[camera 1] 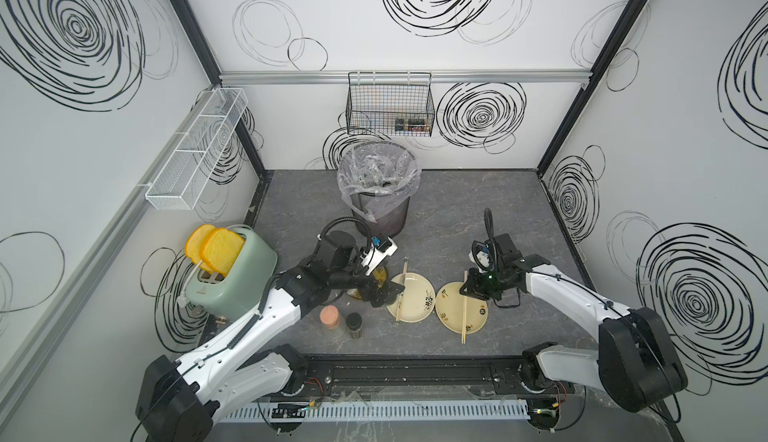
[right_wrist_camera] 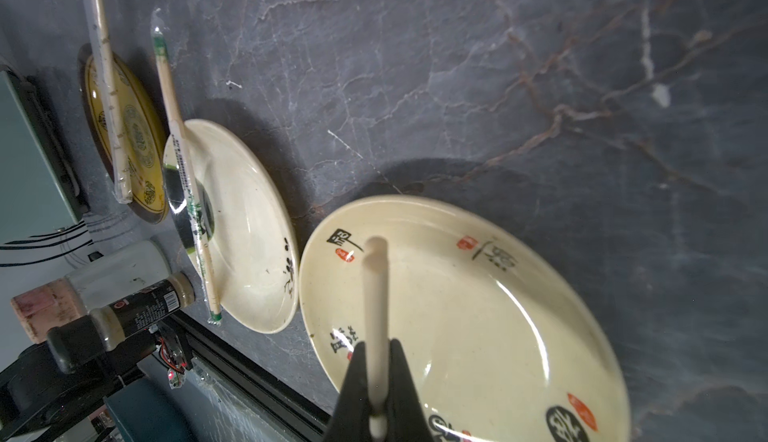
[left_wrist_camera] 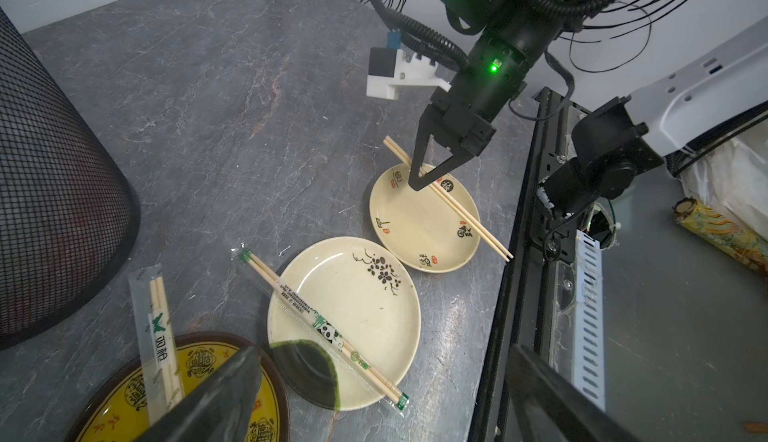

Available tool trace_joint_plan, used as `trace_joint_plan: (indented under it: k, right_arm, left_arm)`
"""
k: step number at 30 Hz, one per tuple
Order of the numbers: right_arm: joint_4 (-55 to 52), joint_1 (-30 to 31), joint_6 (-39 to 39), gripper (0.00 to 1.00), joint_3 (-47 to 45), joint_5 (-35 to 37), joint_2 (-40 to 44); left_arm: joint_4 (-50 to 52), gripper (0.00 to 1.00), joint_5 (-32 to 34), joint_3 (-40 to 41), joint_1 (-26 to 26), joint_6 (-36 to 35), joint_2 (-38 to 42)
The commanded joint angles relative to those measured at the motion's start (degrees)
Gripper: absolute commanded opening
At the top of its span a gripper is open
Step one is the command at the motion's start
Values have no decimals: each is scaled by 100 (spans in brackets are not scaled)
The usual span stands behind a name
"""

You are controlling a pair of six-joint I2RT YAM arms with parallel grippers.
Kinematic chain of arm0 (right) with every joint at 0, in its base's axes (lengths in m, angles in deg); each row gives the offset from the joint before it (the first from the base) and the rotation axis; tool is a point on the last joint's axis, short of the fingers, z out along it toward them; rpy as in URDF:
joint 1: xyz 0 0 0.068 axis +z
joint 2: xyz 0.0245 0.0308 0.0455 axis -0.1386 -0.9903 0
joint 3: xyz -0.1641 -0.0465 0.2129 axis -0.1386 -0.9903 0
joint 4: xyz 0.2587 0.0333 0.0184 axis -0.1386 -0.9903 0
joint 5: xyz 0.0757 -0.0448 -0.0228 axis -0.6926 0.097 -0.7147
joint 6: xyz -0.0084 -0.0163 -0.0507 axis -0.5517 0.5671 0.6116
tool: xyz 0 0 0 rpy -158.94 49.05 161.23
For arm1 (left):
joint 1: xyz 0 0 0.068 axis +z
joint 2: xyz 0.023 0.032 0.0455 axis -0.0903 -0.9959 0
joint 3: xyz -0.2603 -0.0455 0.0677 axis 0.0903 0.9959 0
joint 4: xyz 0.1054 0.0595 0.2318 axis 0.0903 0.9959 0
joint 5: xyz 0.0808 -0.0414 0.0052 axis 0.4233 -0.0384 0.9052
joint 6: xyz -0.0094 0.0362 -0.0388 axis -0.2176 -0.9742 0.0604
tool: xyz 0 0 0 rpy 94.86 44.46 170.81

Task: Remove the packaging of disposable chopsticks
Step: Place the disposable chopsticks on the plate.

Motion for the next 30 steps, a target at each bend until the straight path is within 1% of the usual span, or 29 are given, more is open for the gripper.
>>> trace_joint_plan:
  k: [1, 11, 19, 22, 30]
  right_arm:
    - [137, 116, -100, 0, -69, 98, -79]
    - [290, 140, -67, 2, -70, 138, -286]
    - [407, 130, -34, 2, -96, 190, -465]
    - [402, 126, -20, 4, -78, 194, -508]
    - [527, -62, 89, 5, -175, 85, -672]
  left_arm:
    - [-11, 96, 54, -26, -20, -130, -21]
    - [17, 96, 50, -26, -30, -147, -48]
    - [26, 96, 34, -29, -37, -141, -58]
    - [35, 96, 31, -27, -37, -140, -40]
    - [34, 96, -26, -22, -36, -154, 3]
